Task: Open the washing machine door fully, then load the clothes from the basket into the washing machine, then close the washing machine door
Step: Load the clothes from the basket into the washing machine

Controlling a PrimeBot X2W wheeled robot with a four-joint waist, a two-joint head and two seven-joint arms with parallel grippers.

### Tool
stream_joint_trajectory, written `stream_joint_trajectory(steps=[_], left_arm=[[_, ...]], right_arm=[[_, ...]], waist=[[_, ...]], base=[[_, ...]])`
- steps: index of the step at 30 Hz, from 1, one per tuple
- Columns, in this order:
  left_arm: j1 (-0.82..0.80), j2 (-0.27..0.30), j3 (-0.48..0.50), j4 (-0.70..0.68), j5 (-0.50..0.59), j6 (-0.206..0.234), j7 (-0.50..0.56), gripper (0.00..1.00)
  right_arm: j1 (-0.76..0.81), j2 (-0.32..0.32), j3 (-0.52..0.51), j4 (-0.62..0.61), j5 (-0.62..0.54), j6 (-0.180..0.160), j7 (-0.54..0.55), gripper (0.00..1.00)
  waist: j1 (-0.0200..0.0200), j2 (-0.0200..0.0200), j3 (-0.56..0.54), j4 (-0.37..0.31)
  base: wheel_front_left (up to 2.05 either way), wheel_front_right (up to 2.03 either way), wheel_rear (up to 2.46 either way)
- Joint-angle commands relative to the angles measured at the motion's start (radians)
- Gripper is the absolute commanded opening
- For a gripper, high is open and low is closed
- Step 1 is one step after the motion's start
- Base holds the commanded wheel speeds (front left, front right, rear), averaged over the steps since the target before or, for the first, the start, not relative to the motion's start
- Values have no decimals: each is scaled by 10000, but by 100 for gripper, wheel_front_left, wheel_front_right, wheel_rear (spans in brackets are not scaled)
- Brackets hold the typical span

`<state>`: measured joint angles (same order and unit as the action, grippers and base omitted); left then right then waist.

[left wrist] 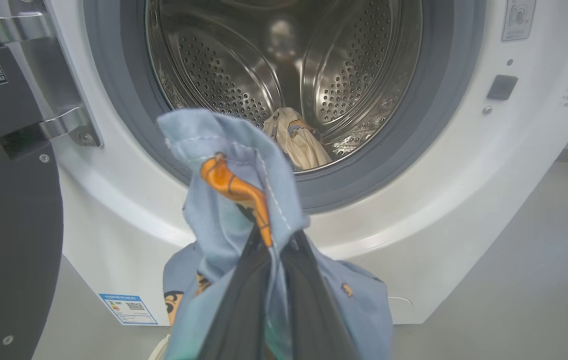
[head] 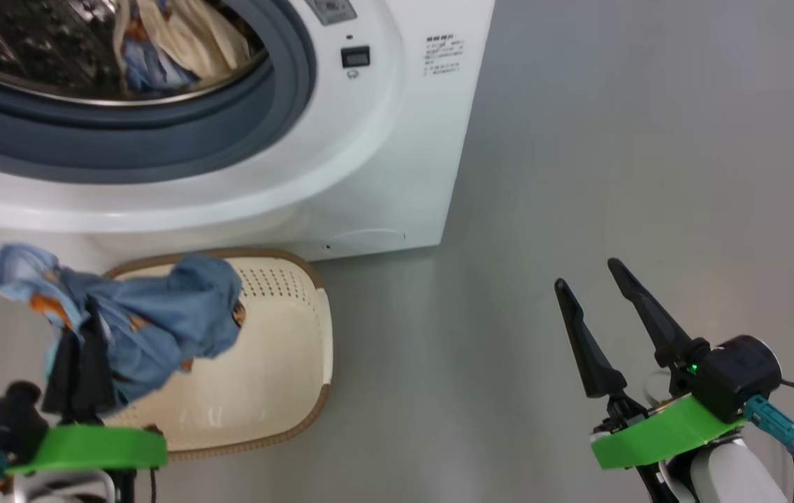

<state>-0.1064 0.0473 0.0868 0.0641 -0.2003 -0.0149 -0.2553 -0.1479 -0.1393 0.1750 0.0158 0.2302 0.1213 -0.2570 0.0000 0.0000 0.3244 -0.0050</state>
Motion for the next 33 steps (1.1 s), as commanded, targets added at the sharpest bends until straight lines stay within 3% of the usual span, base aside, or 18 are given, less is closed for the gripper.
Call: stream_joint_trajectory(steps=[1,14,33], left_arm=[[-436,221,401,-209,42,-48,-65,0],[-2864,924,579,851,88,-303,-65,0],[-6920,2680,215,3780,419,-611,540,0]], right_arm=[[-191,24,174,-286,-93,94,-48,100],[-635,229,300,-383,-106,94,-48,100],[-906,432,708,-236,57,94,-48,100]], waist=[[0,0,585,-121],[0,0,1577,-612],[0,0,2054,-1619]], base=[[0,0,0],[0,0,0],[0,0,0]])
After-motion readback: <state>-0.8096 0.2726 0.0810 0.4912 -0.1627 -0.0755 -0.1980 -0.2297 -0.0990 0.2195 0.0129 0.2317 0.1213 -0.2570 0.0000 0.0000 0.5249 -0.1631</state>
